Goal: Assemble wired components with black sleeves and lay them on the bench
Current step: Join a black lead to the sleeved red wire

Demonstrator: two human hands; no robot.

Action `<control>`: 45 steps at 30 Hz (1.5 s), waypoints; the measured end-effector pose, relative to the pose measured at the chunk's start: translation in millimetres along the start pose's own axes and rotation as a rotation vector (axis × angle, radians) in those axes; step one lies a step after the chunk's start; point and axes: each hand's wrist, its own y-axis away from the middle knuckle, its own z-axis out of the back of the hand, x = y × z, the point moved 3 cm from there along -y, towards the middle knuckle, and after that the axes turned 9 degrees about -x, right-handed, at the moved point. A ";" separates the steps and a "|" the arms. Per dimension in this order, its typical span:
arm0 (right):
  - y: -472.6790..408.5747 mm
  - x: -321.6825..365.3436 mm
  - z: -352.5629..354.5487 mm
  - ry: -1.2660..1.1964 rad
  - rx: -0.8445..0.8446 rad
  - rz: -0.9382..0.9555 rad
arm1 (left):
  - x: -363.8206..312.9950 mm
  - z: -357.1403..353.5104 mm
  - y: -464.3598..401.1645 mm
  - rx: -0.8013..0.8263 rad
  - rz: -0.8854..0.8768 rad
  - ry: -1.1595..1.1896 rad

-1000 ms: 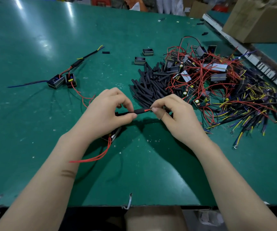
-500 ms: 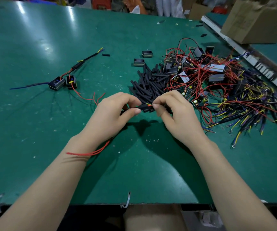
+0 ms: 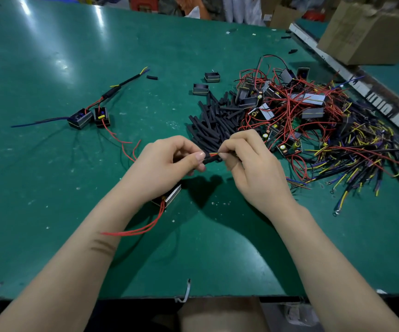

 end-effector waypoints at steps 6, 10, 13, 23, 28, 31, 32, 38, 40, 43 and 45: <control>0.5 -3.2 -2.0 -0.008 -0.023 -0.024 | -5.9 -1.5 2.4 -0.002 -0.084 -0.070; 1.2 -1.3 -5.5 0.016 -0.030 0.004 | -11.5 -2.4 4.9 -0.104 -0.159 -0.072; 1.7 -1.2 -8.4 -0.045 -0.023 0.017 | -14.2 -5.7 6.8 -0.136 -0.206 -0.096; -0.8 -12.5 -1.5 -0.624 0.129 -0.414 | -11.4 -2.6 3.7 -0.147 -0.181 -0.101; -1.8 -10.2 0.8 -0.637 0.086 -0.504 | -9.9 -4.1 3.6 -0.154 -0.142 -0.058; -3.2 -10.9 3.4 -0.619 0.071 -0.509 | -6.8 -3.0 1.8 -0.133 -0.092 -0.017; -3.2 -10.9 4.2 -0.628 0.069 -0.506 | -6.3 -2.6 1.3 -0.123 -0.080 -0.008; -4.4 -10.0 3.9 -0.673 0.080 -0.521 | -4.4 -2.2 0.8 -0.120 -0.064 -0.001; -4.7 -10.6 3.7 -0.675 0.080 -0.522 | -4.0 -2.0 0.6 -0.127 -0.047 0.027; -4.1 -10.8 2.3 -0.691 0.081 -0.546 | -4.7 -1.5 0.4 -0.125 -0.033 0.062; -3.8 -10.6 1.4 -0.697 0.083 -0.552 | -5.0 -1.9 0.6 -0.112 -0.031 0.066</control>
